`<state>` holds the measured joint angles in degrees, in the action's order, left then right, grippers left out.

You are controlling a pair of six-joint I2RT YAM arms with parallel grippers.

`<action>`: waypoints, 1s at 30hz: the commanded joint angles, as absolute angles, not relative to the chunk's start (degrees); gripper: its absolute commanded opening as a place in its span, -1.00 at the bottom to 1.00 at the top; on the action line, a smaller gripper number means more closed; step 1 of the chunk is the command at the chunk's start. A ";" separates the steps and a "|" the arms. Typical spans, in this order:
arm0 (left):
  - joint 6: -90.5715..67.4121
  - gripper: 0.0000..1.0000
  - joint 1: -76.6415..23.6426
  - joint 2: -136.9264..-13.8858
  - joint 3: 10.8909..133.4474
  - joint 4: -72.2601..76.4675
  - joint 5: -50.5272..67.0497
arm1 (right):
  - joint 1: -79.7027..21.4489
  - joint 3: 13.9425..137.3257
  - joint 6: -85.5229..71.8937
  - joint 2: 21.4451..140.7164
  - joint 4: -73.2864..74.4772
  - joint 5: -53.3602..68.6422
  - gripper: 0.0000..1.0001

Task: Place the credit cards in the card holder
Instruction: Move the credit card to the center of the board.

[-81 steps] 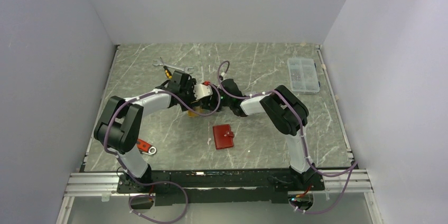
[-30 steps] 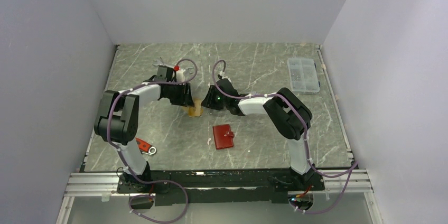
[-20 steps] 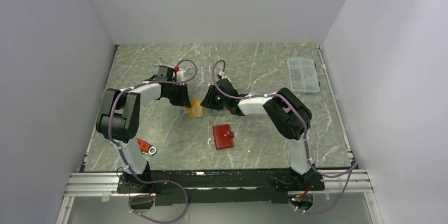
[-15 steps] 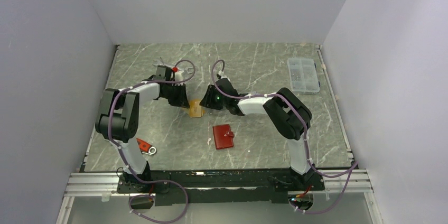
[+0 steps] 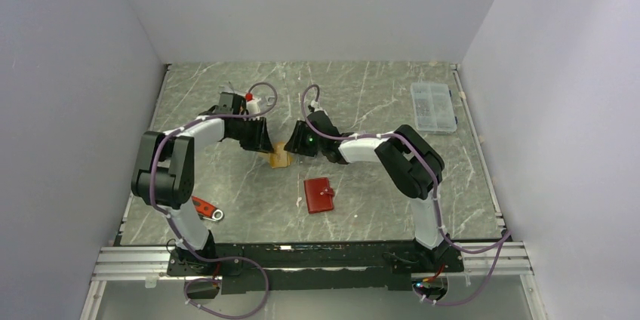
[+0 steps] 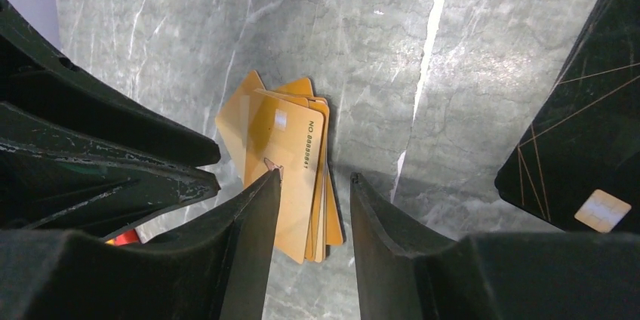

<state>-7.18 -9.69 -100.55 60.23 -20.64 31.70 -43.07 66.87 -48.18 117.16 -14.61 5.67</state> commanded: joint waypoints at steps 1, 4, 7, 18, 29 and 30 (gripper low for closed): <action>-8.36 -0.28 -10.42 -102.29 61.06 -19.73 32.55 | -43.03 69.18 -49.43 118.75 -17.27 7.24 -0.15; -9.28 -0.25 -10.46 -105.37 61.98 -20.41 32.04 | -42.73 68.42 -50.81 119.35 -18.99 8.58 -0.14; -9.74 -0.19 -10.59 -107.48 62.38 -20.78 31.56 | -42.63 67.76 -51.69 119.84 -20.16 9.19 -0.15; -8.35 -0.21 -11.02 -109.40 61.66 -21.15 30.31 | -42.68 66.53 -52.34 120.73 -21.12 10.57 -0.22; -7.76 -0.65 -10.97 -109.19 62.75 -22.13 30.80 | -41.18 63.82 -53.39 118.61 -23.68 12.95 -0.51; -7.69 -0.64 -10.94 -108.79 62.83 -22.15 30.95 | -41.05 63.39 -53.95 118.57 -24.35 13.37 -0.59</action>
<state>-9.69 -10.59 -107.63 62.89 -20.05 33.19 -41.78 65.12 -52.64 119.83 -21.93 11.27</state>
